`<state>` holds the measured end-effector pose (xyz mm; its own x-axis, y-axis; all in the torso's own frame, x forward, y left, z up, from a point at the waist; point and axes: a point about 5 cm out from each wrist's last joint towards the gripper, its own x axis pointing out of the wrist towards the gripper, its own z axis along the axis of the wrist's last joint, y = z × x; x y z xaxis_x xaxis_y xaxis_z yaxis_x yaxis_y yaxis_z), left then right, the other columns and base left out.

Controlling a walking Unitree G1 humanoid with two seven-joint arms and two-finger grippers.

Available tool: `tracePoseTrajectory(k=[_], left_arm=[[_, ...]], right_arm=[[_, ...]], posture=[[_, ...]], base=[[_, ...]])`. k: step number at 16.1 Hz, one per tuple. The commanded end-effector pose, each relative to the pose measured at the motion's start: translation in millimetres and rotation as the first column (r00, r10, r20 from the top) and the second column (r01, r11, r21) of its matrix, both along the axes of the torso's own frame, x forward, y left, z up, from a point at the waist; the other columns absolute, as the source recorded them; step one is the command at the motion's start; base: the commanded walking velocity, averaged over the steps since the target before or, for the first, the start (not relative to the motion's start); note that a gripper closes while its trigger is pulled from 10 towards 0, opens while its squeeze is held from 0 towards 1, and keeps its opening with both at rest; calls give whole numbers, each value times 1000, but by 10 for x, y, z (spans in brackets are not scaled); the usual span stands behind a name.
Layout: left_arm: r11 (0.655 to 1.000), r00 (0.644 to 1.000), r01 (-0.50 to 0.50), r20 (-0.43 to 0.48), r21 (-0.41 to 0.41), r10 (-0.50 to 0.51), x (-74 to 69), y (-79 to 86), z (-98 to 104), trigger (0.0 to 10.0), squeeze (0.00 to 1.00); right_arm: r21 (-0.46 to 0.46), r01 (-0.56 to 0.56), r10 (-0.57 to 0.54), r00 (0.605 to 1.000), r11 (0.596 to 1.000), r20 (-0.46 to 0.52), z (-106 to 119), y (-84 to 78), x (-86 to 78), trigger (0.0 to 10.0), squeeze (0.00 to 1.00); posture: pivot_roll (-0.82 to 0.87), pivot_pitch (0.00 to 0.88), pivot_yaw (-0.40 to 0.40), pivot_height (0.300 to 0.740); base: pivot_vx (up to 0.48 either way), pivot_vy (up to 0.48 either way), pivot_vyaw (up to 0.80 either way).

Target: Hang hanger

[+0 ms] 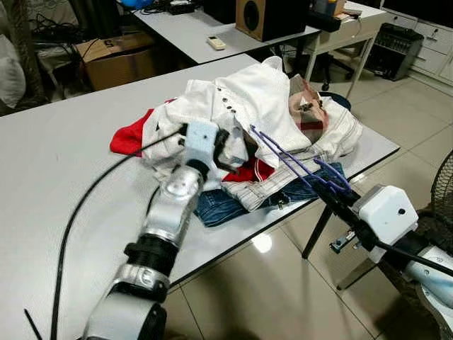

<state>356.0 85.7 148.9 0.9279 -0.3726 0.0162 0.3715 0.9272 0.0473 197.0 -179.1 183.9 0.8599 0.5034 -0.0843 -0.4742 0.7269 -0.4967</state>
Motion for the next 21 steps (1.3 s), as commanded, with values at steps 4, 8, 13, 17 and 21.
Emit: tracePoseTrajectory(k=[4,8,13,17,21], left_arm=[[999,991,47,129,-20,-44,1,126,400,0,0],[995,980,99,177,-20,-93,-76,189,589,0,0],[974,946,227,233,18,-225,-218,141,758,0,0],[973,944,231,238,18,-229,-236,151,822,0,0],[960,975,196,67,201,-213,-175,236,349,10000,0]], right_arm=[[14,-70,70,997,997,-15,10,72,-69,10000,0],[23,-93,93,995,995,-41,-34,106,-73,10000,0],[57,-115,117,993,992,-30,-8,153,-61,10000,0],[59,-116,118,992,992,-38,-16,154,-60,10000,0],[46,-81,83,996,996,-41,-15,82,-69,10000,0]], posture=[[-187,0,63,740],[-175,0,56,740],[-164,0,51,740],[-162,0,51,740],[-168,0,56,740]], base=[[0,0,0],[0,0,0],[0,0,0],[0,0,0],[0,0,0]])
